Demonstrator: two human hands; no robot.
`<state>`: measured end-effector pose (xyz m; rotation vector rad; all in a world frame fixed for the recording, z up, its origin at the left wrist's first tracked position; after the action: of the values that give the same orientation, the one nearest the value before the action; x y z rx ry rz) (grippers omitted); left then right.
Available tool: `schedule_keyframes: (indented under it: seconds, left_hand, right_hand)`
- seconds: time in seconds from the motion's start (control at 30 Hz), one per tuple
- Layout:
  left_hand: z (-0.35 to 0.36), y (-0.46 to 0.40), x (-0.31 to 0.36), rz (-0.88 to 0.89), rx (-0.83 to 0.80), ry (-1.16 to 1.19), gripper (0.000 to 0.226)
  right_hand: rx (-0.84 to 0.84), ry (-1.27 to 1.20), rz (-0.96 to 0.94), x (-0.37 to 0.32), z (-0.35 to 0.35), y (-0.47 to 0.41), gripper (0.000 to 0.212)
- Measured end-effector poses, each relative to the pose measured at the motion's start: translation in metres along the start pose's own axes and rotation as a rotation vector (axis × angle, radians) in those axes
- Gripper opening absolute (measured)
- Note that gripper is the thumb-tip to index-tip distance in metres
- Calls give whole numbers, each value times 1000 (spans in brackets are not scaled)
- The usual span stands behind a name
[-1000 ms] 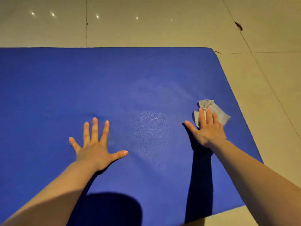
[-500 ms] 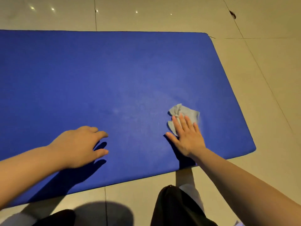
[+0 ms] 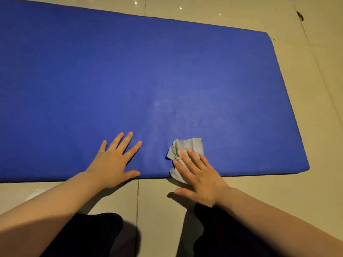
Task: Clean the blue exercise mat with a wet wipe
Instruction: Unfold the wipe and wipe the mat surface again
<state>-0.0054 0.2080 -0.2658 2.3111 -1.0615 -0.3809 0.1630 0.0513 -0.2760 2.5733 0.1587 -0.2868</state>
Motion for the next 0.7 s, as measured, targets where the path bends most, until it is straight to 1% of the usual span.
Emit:
schedule_keyframes:
  seconds: [0.03, 0.07, 0.1, 0.17, 0.23, 0.3, 0.33, 0.37, 0.4, 0.43, 0.47, 0.53, 0.57, 0.6, 0.63, 0.7]
  left_hand:
    - [3, 5, 0, -5, -5, -2, 94]
    - [6, 9, -2, -7, 1, -18, 97]
    - [11, 13, -4, -12, 10, -43, 100]
    - [18, 23, -16, -63, 27, -68, 103]
    - [24, 31, -35, -163, 35, -58, 103]
    - [25, 36, -46, -228, 38, -72, 101]
    - [28, 36, -48, -230, 41, -76, 99]
    - [28, 37, -48, -226, 42, -72, 97]
    - [24, 39, -47, -206, 76, -42, 95]
    - [19, 39, -46, -151, 126, -10, 89]
    - [16, 39, -46, -76, 185, 11, 79]
    - [22, 42, -55, 22, 234, -97, 65]
    - [21, 46, -56, 68, 290, -147, 63]
    - [16, 52, -55, 116, 357, -176, 60]
    - [8, 59, -53, 148, 437, -180, 55]
    - [-9, 72, -50, 152, 558, -131, 50]
  right_hand:
    - [32, 41, -32, -3, 0, -4, 83]
    - [51, 57, -22, 1, 0, -6, 81]
    - [64, 51, 28, 10, -1, -5, 81]
    - [109, -42, 197, 41, -3, 7, 94]
    - [135, -100, 387, 71, -7, 28, 110]
    - [4, -96, 467, 77, -7, 39, 122]
    - [-40, -105, 482, 73, -8, 39, 129]
    - [-58, -113, 503, 68, -8, 35, 136]
    - [-66, -122, 506, 58, -11, 28, 141]
    - [-63, -124, 462, 44, -14, 18, 143]
    - [-64, -106, 373, 24, -15, 5, 140]
    - [-18, -2, 138, -24, -21, -19, 124]
    - [84, 79, 34, -45, -30, -28, 115]
    - [164, 115, -23, -58, -40, -31, 105]
    - [250, 141, -59, -64, -48, -32, 96]
    - [364, 190, -92, -64, -69, -24, 86]
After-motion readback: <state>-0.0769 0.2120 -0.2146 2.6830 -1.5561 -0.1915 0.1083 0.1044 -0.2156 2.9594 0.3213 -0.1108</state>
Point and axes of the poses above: each hand's wrist, its own y-axis away from the middle knuckle, its own z-axis out of the palm, x = y × z, the point moved 8 cm from there along -y, towards the middle knuckle, and after that the axes turned 5 degrees about -z, right-handed, at the moved point
